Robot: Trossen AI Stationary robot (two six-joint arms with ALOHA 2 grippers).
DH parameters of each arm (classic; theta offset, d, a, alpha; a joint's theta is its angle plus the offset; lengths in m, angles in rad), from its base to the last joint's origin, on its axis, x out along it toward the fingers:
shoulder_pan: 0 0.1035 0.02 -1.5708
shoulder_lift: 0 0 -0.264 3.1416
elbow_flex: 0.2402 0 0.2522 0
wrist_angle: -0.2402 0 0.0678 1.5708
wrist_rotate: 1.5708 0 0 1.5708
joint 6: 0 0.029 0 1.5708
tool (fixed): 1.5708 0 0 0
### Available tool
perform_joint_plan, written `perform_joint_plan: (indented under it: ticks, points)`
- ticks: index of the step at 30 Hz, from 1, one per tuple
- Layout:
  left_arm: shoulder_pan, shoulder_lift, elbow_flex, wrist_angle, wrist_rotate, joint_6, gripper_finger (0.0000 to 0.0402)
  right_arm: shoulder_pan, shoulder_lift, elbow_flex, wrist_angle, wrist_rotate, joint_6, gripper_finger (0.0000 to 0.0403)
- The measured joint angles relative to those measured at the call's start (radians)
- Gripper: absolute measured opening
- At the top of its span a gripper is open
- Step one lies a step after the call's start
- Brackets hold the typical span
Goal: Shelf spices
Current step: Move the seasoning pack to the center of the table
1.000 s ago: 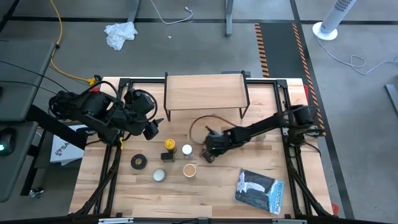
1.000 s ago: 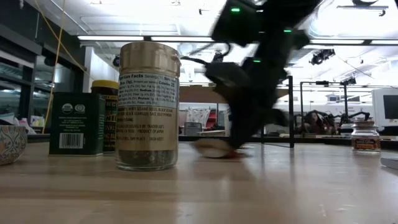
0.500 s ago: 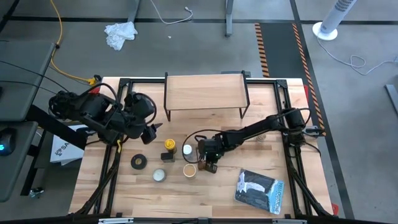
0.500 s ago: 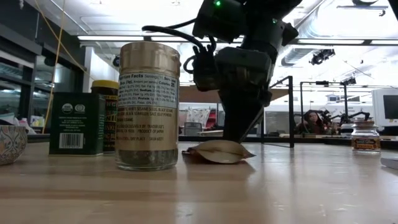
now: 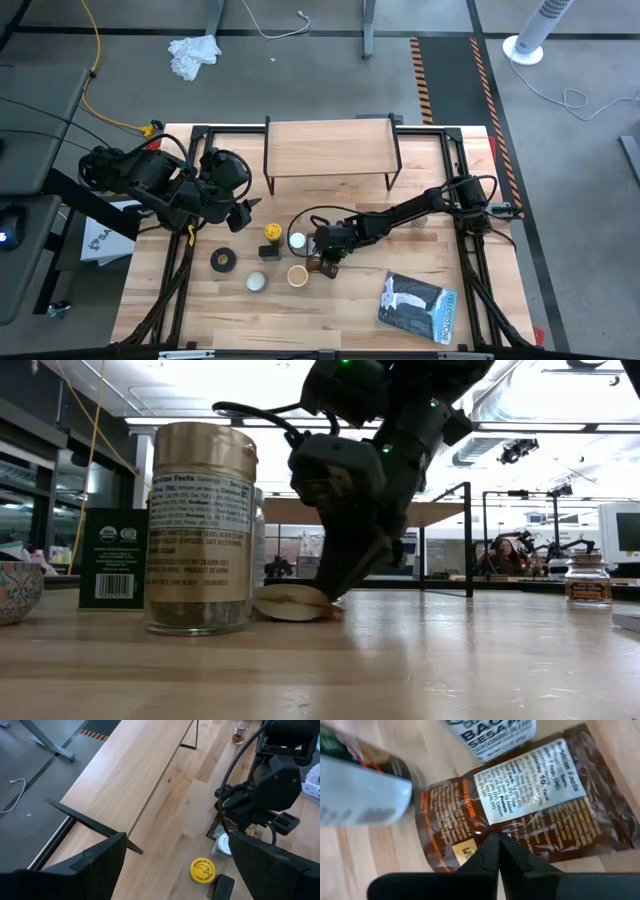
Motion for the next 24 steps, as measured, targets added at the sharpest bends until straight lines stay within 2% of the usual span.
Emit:
perform_joint_plan:
  ticks: [14,21,24]
  points:
    - [-0.001,0.000,0.000,-0.018,0.003,0.002,0.0344,0.002,0.081,0.005,0.264,-0.027,0.055,0.0000]
    - [-0.001,0.000,0.000,-0.022,0.009,0.002,0.0344,0.002,0.191,0.152,0.289,-0.051,0.041,0.0000]
    - [-0.001,0.000,0.000,-0.024,0.011,0.002,0.0344,-0.005,0.221,0.229,0.215,-0.066,-0.011,0.0000]
